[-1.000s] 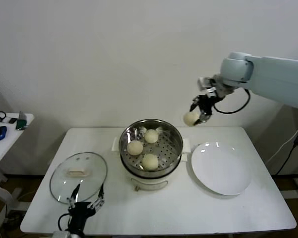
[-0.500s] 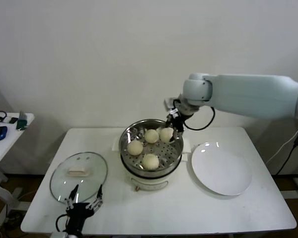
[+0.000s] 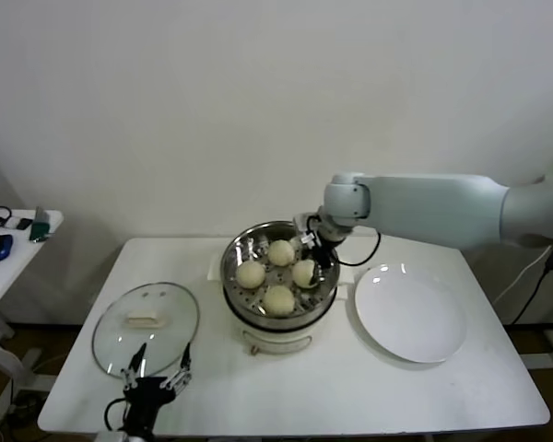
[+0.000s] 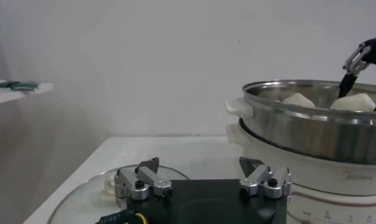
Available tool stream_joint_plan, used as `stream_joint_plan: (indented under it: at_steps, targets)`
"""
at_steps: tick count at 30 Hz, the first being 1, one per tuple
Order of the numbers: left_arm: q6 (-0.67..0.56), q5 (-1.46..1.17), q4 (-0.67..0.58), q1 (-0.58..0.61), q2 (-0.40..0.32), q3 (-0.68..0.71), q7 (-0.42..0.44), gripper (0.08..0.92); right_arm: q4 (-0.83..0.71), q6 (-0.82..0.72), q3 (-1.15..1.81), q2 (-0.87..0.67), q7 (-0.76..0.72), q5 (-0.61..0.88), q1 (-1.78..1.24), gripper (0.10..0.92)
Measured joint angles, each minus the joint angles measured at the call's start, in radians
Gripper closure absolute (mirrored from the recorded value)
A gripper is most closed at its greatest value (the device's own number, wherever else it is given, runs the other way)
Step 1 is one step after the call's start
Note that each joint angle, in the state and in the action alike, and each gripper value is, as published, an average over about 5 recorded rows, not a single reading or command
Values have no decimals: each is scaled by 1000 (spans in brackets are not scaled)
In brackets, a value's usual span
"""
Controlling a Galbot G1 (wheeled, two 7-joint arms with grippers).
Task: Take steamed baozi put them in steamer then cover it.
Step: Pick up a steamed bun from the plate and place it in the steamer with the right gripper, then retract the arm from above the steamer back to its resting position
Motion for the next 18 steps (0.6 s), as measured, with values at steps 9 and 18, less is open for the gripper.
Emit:
stream_joint_plan:
  at_steps: [9, 18]
  targets:
    - [7, -5, -8, 2, 4, -2, 2, 177, 0, 25, 13, -10, -20, 5, 7, 208]
    - [3, 18, -6, -7, 18, -4, 5, 177, 27, 41, 60, -102, -20, 123, 98, 202]
